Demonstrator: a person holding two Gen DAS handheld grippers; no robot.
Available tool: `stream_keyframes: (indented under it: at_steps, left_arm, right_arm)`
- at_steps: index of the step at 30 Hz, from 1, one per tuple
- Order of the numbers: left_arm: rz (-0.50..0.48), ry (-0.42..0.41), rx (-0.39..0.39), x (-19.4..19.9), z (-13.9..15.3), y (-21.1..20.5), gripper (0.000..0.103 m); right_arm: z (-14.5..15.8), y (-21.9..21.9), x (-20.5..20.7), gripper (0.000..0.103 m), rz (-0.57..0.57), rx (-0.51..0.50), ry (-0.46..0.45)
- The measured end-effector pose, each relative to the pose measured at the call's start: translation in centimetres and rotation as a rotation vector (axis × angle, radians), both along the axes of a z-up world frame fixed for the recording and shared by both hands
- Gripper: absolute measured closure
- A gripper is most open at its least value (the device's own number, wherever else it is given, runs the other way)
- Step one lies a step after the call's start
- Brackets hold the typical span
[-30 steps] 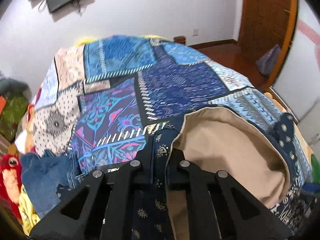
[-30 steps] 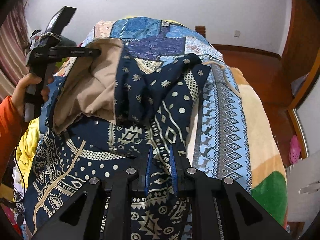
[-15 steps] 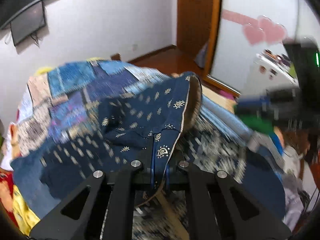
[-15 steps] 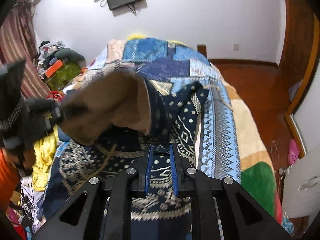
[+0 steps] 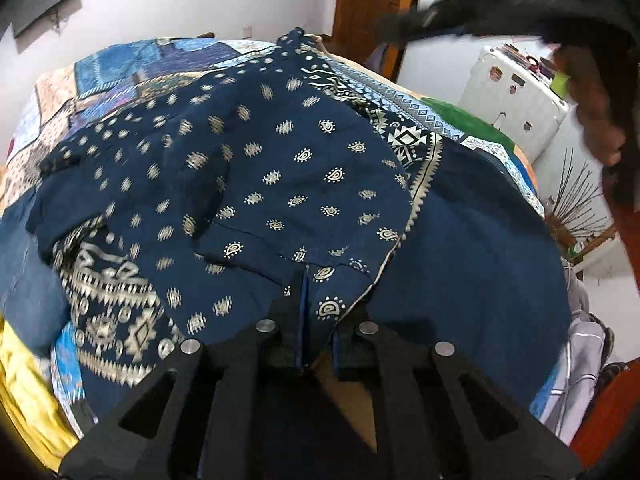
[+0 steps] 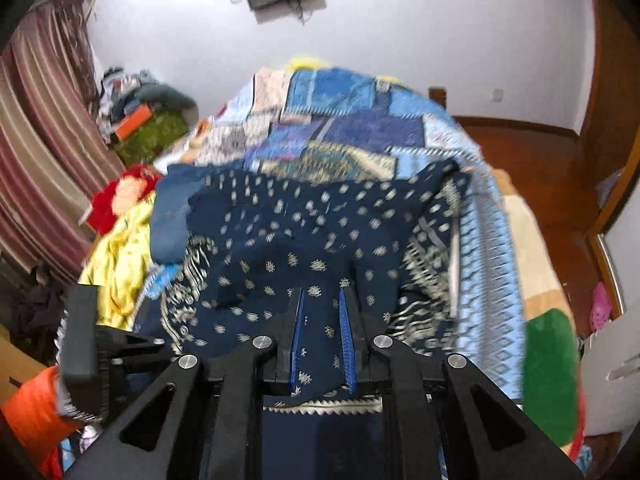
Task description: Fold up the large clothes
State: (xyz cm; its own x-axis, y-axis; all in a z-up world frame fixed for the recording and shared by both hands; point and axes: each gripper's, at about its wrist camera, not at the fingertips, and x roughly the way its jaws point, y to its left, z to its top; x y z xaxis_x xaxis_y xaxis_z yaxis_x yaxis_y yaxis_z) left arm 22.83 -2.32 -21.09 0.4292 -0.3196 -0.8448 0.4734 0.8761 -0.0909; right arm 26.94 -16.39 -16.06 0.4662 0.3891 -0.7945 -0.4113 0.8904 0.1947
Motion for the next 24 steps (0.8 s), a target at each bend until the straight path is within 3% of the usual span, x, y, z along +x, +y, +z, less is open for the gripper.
stream_keyframes:
  at_steps: [3,6,9,13,15,18,21,24]
  left_arm:
    - [0.031,0.014,-0.009,-0.5,0.6,1.3,0.084]
    - [0.073,0.008,0.009,-1.1,1.3,2.8,0.047]
    - [0.112,-0.003,0.024,-1.8,2.0,4.5,0.045]
    - [0.161,-0.033,0.019,-1.9,3.5,6.8,0.044]
    - [0.192,-0.054,0.007,-1.4,4.3,7.9,0.043]
    - [0.251,-0.105,0.001,0.2,5.4,9.4,0.032]
    - [0.311,-0.109,0.029,2.5,4.5,10.3,0.030]
    - [0.351,-0.057,0.049,5.3,1.8,10.6,0.030]
  right_arm:
    - [-4.3,1.8,0.9,0.091,0.020,-0.095,0.083]
    - [-8.5,2.4,1.2,0.091,0.044,-0.154,0.177]
    - [-9.6,1.8,0.5,0.091,0.064,-0.156,0.141]
    - [-8.3,0.6,0.3,0.091,0.050,-0.181,0.152]
    - [-7.3,0.1,0.0,0.091,0.039,-0.224,0.104]
    - [-5.5,-0.5,0.0,0.091,0.031,-0.234,0.048]
    - [-5.6,-0.6,0.9,0.091,0.025,-0.188,0.075]
    - [-8.3,-0.2,2.2,0.091,0.016,-0.238,0.143]
